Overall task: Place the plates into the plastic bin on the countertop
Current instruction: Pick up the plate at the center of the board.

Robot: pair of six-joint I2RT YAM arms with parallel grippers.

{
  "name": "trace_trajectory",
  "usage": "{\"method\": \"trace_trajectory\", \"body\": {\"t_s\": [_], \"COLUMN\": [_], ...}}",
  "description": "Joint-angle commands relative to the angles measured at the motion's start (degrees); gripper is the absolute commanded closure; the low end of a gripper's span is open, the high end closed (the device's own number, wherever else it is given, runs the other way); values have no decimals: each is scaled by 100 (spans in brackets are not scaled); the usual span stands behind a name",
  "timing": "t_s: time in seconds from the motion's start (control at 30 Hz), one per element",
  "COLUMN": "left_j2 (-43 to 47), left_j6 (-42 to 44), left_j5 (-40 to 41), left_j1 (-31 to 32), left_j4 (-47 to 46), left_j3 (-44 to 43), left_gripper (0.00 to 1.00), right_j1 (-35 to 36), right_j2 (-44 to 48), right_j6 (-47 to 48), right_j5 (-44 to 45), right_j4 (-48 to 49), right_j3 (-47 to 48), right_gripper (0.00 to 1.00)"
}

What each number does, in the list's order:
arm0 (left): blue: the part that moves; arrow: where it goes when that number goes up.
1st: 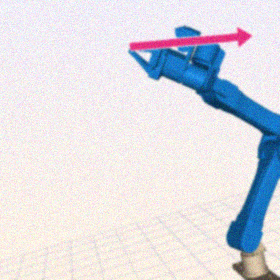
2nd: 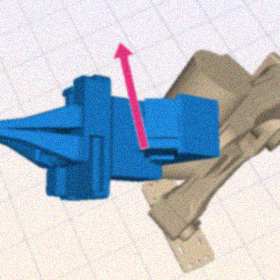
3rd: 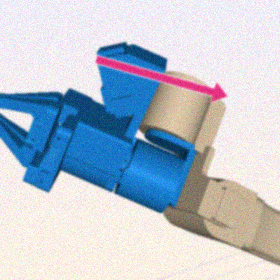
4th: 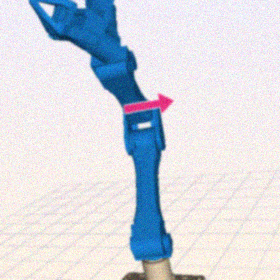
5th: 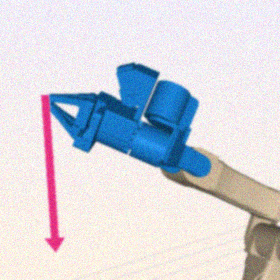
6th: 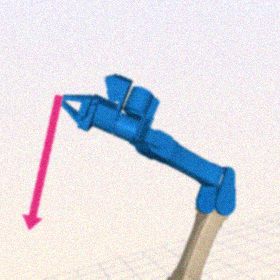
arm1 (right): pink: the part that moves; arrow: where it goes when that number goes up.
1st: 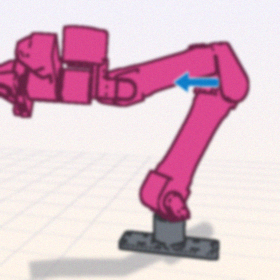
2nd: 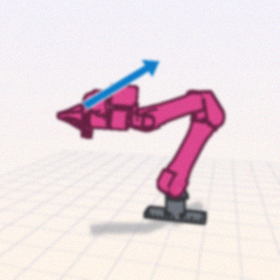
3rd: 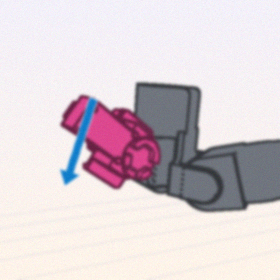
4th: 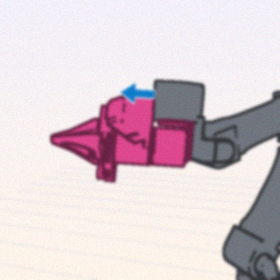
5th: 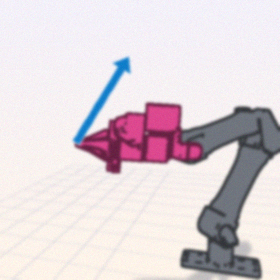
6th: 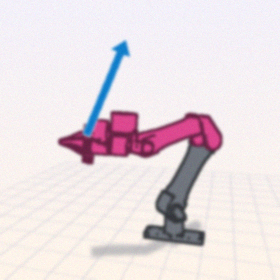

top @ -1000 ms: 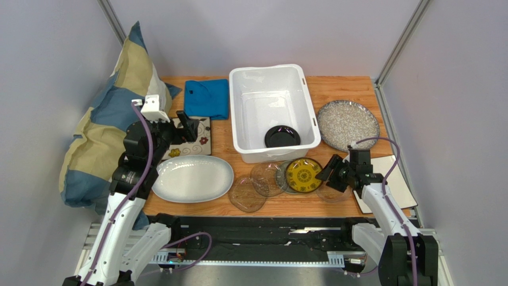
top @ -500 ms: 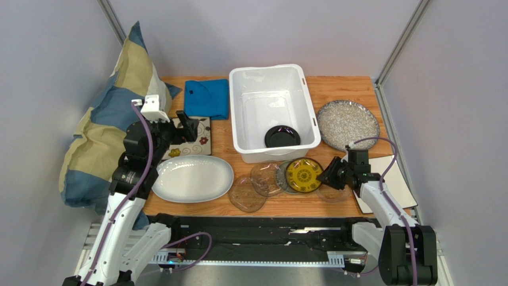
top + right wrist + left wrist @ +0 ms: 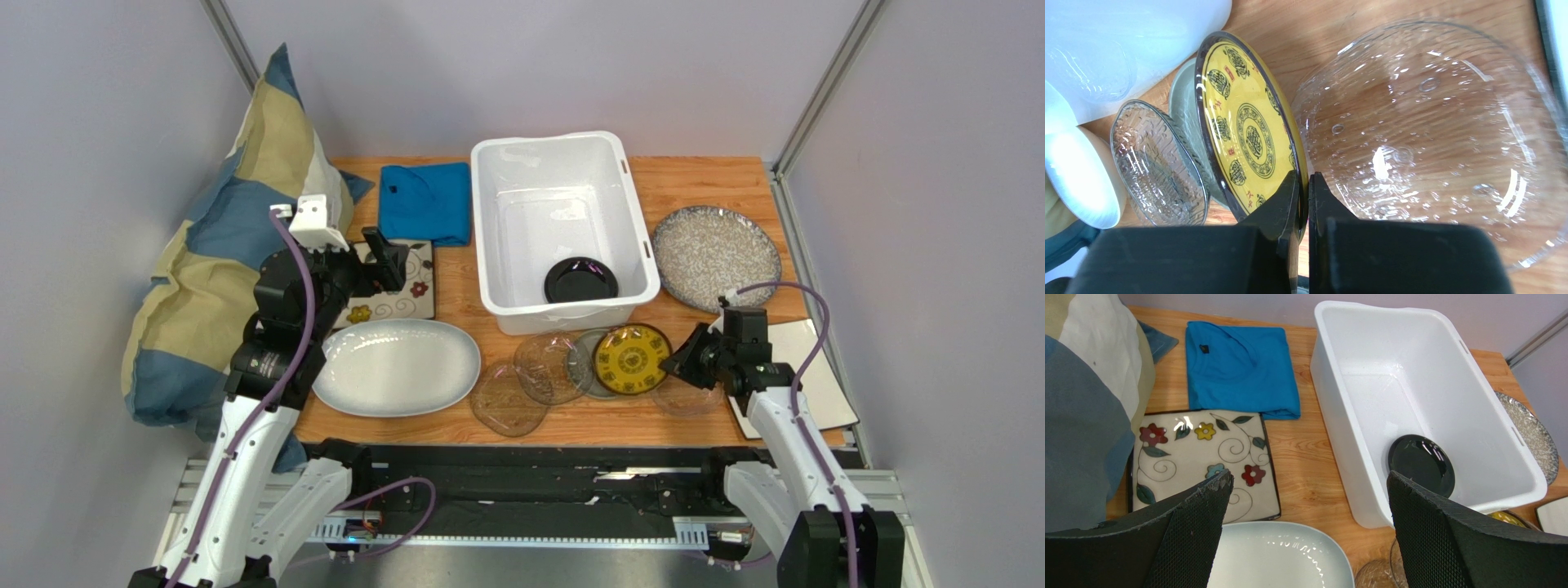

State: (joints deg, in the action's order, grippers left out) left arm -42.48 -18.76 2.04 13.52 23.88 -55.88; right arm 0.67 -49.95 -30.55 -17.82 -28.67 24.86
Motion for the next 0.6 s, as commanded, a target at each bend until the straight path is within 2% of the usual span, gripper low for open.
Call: {"method": "trace_trajectory", "body": {"t_s": [0.0,0.37,0.57], "left_j2": [12,12,38], "left_j6": [22,4,-13], "left_j5": [33,33,24], "left_j1": [10,10,10], "left_j4": [-67,-68,-59], "left_j3": [-55,-55,-37], "left_gripper": [1,1,1], "right_j1": [-14,-14,-14], "right_j2": [407,1189,1488], "right_j6": [198,93,101], "right_j5": [472,1773,2889], "right_j4": [-454,-1150,-1457], "right_j3": [607,1486,1873], "right_gripper": [100,100,100]}}
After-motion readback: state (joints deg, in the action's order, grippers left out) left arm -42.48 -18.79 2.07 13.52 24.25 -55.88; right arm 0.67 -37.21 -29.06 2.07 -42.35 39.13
